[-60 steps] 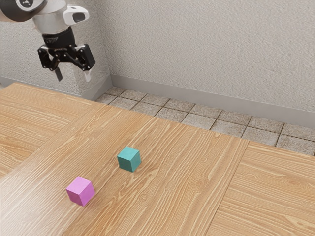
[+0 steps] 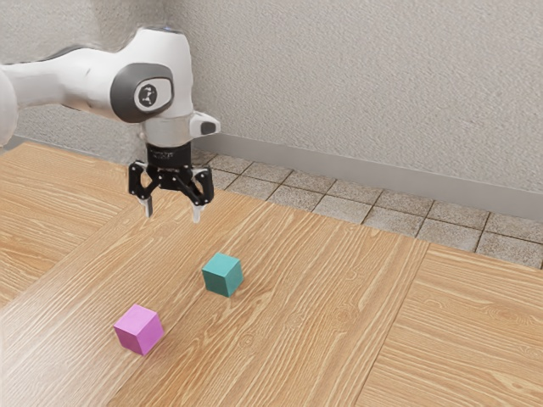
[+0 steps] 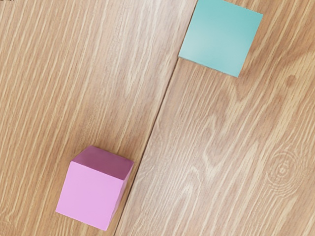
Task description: Pick up the blue block with one arm, and put the blue block on the pink block with one arm
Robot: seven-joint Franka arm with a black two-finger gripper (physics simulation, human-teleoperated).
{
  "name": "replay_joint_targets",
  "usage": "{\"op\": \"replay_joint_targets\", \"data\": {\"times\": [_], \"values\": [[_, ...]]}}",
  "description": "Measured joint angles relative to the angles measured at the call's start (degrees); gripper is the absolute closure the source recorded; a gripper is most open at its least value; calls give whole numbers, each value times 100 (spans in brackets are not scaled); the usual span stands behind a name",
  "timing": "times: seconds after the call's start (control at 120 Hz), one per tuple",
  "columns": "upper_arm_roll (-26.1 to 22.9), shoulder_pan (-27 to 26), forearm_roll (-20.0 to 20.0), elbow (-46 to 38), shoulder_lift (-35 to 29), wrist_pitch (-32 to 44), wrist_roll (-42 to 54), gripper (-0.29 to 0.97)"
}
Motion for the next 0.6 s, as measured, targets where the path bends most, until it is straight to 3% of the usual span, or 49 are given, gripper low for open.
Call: {"op": "replay_joint_targets", "data": {"times": [0.192,0.35,0.6], "values": [[-1,-15,16,-595,524,1336,386,0],[-1,-44,-115,-1186,557,2378,645,0],[-1,-33,-229,-1276,908,3174,1022,0]]}}
